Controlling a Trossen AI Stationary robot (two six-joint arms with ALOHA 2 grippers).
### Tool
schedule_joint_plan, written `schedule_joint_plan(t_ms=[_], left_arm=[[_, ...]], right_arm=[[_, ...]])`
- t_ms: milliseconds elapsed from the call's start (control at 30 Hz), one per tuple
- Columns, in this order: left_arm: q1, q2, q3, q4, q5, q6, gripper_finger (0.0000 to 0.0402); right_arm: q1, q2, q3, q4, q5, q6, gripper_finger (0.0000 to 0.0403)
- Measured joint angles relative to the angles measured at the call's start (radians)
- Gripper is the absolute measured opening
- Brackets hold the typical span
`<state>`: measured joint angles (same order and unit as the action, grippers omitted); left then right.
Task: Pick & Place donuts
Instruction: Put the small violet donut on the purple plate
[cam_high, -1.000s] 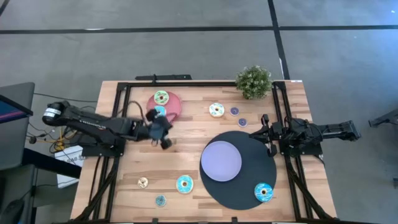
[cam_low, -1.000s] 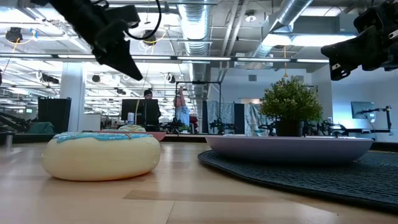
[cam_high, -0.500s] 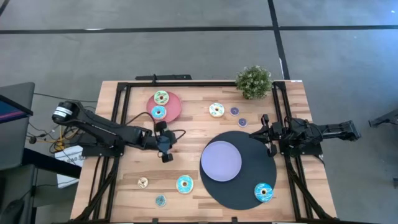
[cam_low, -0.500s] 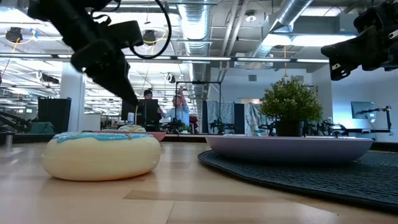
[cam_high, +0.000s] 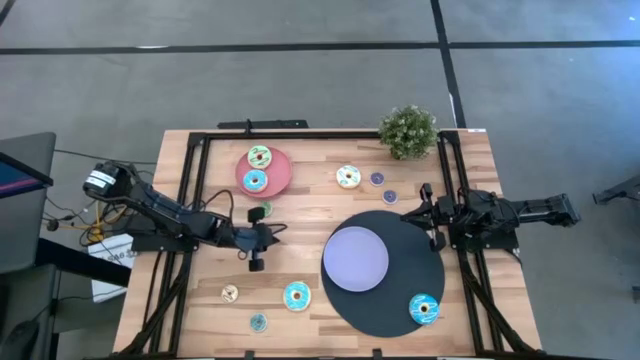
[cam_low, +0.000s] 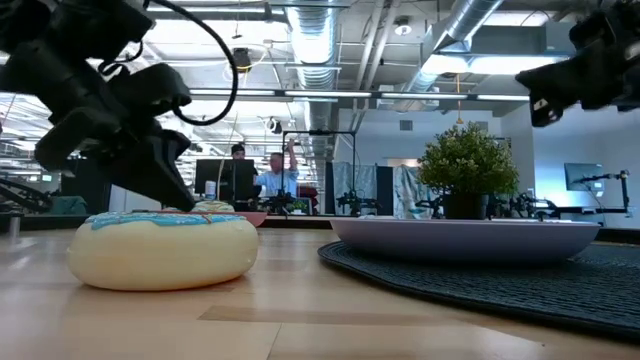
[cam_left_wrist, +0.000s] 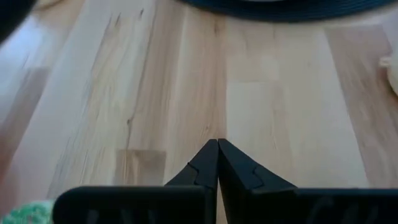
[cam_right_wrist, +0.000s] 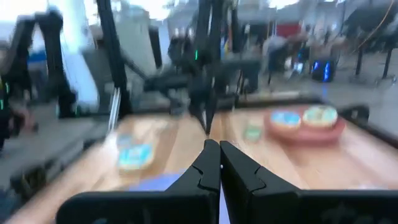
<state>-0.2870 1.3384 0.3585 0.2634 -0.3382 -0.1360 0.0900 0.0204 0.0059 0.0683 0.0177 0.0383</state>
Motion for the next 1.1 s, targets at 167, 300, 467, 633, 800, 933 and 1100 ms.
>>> schedule_joint_plan(t_ms=[167,300,467,633,800,933,1100], left_arm=[[0.047,0.000,-0.050,0.140,0.073,0.103,0.0000],[0.118,0.000,-0.066,0.211,0.183,0.159,0.0000],[0.208,0.000,-0.066,0.235,0.281,0.193,0.0000],[0.261,0.000,-0.066,0.234,0.346,0.182,0.0000],[0.280,-0.018,-0.066,0.219,0.361,0.185,0.0000],[0.283,-0.061,-0.065,0.180,0.362,0.210,0.0000],[0.283,-0.162,-0.065,0.092,0.360,0.239,0.0000]], right_arm=[[-0.007,0.056,0.001,0.141,0.208,0.023,0.0000],[-0.003,0.196,0.038,0.064,0.397,0.100,0.0000],[-0.025,0.460,0.153,-0.028,0.593,0.308,0.0000],[-0.085,0.709,0.349,-0.253,0.606,0.495,0.0005],[-0.169,0.893,0.545,-0.518,0.548,0.644,0.0054],[-0.232,1.004,0.625,-0.634,0.434,0.736,0.0111],[-0.257,1.111,0.630,-0.644,0.325,0.803,0.0189]])
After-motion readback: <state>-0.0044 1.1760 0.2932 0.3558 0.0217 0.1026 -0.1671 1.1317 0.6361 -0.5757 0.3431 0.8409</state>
